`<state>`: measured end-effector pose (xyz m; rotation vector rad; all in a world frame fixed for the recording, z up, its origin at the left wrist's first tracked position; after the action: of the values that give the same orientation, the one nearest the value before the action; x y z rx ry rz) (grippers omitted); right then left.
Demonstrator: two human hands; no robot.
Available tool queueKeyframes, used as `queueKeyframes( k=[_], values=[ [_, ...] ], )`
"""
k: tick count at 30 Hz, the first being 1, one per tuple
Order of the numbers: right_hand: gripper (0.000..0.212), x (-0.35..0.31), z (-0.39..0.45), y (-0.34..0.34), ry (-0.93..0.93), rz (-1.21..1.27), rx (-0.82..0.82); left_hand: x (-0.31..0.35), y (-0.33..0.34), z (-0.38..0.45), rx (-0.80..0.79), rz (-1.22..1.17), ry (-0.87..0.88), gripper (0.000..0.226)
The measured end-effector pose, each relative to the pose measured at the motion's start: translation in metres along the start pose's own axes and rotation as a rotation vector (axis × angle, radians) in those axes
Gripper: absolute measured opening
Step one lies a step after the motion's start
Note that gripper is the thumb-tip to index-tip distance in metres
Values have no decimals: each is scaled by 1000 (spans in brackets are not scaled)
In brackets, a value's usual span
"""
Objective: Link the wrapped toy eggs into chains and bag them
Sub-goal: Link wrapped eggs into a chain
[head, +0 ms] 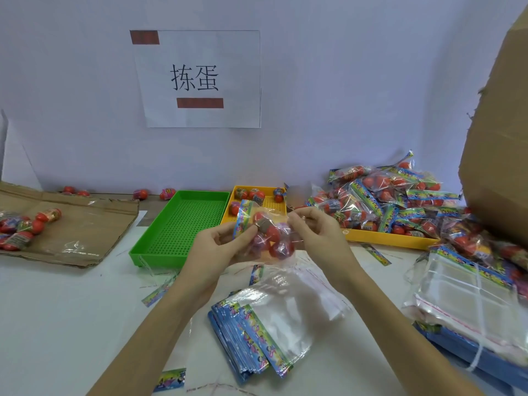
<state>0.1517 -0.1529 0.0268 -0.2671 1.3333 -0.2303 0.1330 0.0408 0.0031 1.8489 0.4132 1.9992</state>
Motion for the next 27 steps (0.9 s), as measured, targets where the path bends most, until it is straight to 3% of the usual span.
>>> queueKeyframes(
  k=[3,6,8,11,14,17,22,27],
  values=[
    [41,2,-3,9,8,-154,-280,5,-5,1,1,42,49,22],
    [26,1,-8,7,-1,-264,-380,1,-4,3,-13,97,45,25],
    [38,-2,-4,-7,13,-194,-289,-2,-1,2,-7,80,29,33],
    [44,-3,6,-51,41,43,32,6,5,0,-52,255,99,40],
    [30,5,12,-94,48,380,237,4,19,-6,-236,463,81,30],
    [31,23,14,-124,122,547,355,-10,39,-17,-520,668,40,36],
    [30,45,12,-123,205,443,411,-35,46,-29,-774,961,2,59],
    [23,34,15,-93,191,120,252,-37,41,-21,-702,1053,90,36]
  ],
)
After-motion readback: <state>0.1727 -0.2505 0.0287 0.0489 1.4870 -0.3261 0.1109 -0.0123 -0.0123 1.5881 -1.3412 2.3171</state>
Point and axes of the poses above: each hand's wrist, its own z-axis towards the middle knuckle, its own y-axis out of the palm, x = y × z, the point moved 8 cm from there along z, towards the middle knuckle, and after that the axes turned 14 degrees about -z, right-handed, at the moved point
